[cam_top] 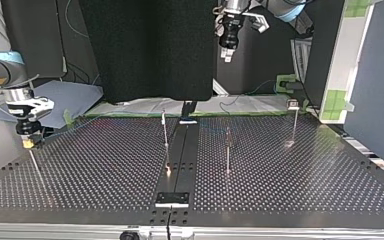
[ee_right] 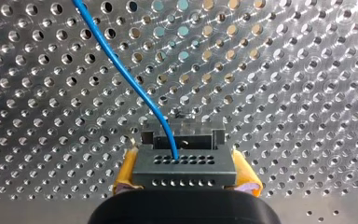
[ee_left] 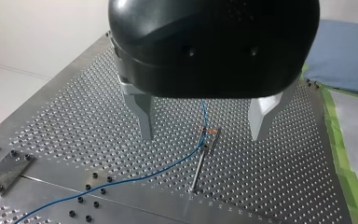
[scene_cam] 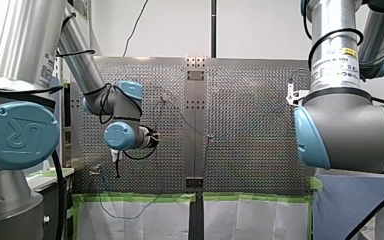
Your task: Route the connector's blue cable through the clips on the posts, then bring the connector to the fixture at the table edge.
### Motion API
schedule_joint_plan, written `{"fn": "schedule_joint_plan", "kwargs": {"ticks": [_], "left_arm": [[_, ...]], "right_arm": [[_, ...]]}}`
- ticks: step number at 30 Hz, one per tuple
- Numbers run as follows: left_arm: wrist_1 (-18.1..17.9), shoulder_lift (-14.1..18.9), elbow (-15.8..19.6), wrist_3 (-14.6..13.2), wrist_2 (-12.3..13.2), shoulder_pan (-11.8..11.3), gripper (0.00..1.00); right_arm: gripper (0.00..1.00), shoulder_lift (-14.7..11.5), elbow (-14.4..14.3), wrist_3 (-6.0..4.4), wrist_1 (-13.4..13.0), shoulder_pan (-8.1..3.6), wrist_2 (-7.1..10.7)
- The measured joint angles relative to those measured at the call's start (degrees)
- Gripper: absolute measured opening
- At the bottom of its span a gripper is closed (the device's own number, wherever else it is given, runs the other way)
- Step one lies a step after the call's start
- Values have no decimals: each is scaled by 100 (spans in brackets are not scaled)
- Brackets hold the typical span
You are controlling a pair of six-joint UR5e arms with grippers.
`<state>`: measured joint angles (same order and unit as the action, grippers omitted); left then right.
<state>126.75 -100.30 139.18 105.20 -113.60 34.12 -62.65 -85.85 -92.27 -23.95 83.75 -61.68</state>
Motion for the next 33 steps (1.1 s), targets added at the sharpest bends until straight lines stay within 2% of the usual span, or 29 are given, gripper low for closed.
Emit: {"fn": "schedule_joint_plan", "kwargs": {"ticks": [33], "left_arm": [[25, 0, -7, 0, 0, -7, 100]], "right_arm": [[0, 117, 40, -11, -34, 23, 30]]}}
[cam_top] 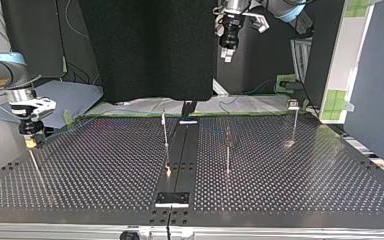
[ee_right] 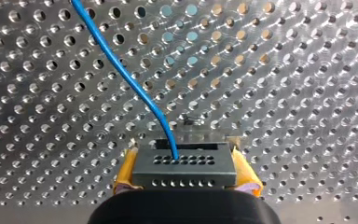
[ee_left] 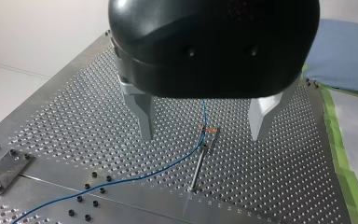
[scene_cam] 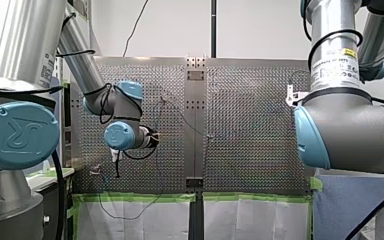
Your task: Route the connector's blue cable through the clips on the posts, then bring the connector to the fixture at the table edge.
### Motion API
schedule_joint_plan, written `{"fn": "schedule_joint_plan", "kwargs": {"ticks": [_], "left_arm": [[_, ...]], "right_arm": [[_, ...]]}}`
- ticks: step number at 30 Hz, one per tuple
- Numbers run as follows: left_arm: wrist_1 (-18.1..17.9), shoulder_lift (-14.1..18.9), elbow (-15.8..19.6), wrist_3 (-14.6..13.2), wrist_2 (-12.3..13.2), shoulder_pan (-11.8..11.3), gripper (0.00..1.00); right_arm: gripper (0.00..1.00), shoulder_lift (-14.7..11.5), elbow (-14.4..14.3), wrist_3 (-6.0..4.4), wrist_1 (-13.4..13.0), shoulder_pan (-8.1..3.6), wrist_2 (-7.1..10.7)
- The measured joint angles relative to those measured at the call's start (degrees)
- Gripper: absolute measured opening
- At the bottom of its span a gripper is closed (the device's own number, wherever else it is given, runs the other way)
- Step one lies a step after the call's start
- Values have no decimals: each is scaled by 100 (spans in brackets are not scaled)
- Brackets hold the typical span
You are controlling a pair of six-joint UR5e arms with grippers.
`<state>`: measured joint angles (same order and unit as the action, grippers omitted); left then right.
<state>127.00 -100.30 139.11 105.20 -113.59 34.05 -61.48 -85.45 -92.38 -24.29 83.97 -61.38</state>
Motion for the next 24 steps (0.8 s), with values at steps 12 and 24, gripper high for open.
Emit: {"fn": "schedule_joint_plan", "kwargs": {"ticks": [12, 24], "left_arm": [[-6, 0, -5, 0, 0, -7, 100], [1, -1, -9, 1, 0, -17, 100]], "right_arm": [[0, 97, 81, 34, 33, 18, 5], [0, 23, 94, 297, 289, 23, -185]]}}
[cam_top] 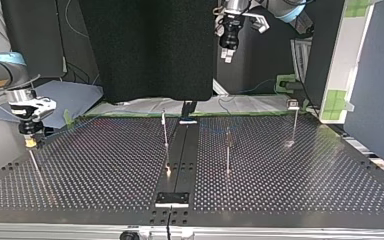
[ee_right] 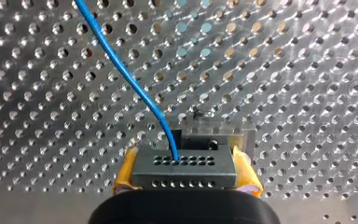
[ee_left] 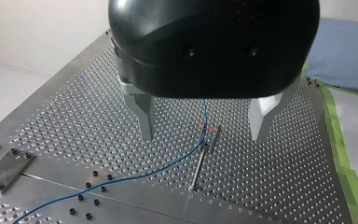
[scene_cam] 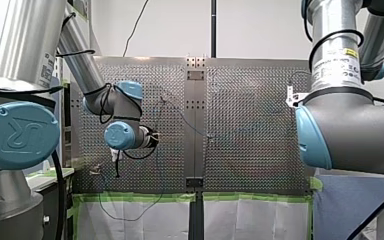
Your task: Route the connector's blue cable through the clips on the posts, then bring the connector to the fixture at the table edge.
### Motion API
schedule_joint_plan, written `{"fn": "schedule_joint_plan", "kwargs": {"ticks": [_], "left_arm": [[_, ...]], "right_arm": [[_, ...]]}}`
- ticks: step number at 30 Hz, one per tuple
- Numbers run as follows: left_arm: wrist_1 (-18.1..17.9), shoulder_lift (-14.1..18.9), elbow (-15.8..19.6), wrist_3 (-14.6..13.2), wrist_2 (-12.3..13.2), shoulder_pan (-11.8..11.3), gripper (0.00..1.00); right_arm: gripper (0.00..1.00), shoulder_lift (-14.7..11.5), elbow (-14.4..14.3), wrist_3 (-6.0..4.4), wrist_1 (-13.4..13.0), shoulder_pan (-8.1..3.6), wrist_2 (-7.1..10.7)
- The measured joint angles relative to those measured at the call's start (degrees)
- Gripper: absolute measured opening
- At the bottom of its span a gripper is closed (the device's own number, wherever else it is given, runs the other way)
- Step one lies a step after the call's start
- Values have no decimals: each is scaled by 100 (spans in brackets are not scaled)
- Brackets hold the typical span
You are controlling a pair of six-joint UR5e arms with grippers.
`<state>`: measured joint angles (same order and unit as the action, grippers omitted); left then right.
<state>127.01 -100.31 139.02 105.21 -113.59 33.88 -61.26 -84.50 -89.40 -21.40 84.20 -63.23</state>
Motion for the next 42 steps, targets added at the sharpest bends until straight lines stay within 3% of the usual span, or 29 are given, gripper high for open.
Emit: {"fn": "schedule_joint_plan", "kwargs": {"ticks": [11, 16, 19, 26, 32, 36, 42], "left_arm": [[-2, 1, 0, 1, 0, -39, 100], [-2, 0, 0, -1, 0, -63, 100], [-2, 0, 0, -1, 0, -73, 100], [-5, 0, 0, -1, 5, -88, 100], [15, 0, 0, -1, 1, -95, 100], [32, 2, 0, -1, 0, -95, 100], [43, 2, 0, -1, 0, -96, 100]], "right_arm": [[0, -249, -197, 505, 422, 124, -514], [0, -251, -201, 522, 381, 185, -558], [0, -252, -202, 444, 280, 206, -522], [0, -245, -203, 107, -64, 231, -232], [0, -238, -204, -181, -165, 217, -160], [0, -236, -204, -265, -145, 194, -170], [0, -226, -203, -296, -132, 170, -284]]}}
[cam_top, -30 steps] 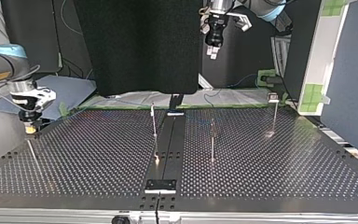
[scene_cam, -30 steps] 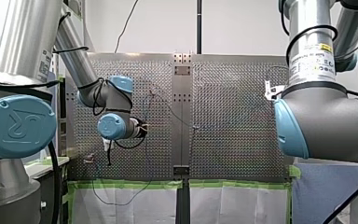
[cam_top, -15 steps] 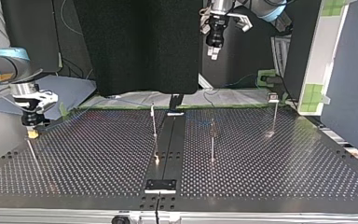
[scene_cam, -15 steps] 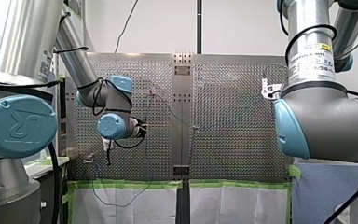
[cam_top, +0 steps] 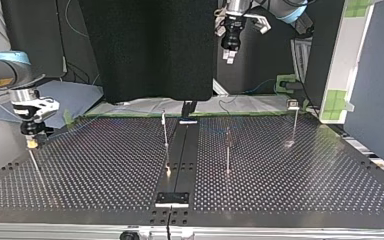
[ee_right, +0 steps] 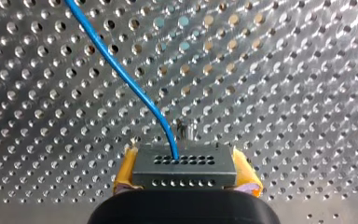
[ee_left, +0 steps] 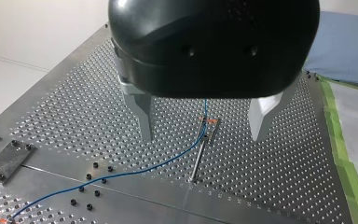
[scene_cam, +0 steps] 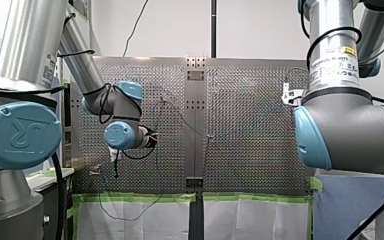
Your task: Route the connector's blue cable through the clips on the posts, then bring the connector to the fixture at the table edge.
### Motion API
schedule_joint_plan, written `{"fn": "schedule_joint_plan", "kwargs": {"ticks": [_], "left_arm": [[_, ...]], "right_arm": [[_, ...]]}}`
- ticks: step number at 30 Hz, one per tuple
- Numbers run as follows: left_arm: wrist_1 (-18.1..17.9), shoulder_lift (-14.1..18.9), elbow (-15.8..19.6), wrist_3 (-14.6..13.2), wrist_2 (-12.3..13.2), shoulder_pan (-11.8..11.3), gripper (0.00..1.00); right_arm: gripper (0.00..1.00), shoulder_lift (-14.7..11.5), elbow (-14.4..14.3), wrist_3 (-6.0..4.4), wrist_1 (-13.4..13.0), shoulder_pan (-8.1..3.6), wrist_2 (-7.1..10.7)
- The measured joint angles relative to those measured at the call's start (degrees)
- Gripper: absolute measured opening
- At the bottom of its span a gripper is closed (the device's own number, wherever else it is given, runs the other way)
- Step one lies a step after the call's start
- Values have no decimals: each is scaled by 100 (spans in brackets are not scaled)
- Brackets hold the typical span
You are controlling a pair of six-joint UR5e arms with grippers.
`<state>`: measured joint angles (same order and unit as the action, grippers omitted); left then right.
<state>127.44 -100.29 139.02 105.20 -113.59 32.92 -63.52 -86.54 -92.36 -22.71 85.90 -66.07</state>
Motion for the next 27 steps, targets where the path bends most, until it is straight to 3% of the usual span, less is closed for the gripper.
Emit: {"fn": "schedule_joint_plan", "kwargs": {"ticks": [19, 27], "left_arm": [[1, 0, 2, 0, 0, -1, 100], [9, -2, 0, 0, 0, -4, 100]], "right_arm": [[0, 78, 90, 44, 35, -16, -6], [0, 83, 143, 81, 70, -43, 97]]}}
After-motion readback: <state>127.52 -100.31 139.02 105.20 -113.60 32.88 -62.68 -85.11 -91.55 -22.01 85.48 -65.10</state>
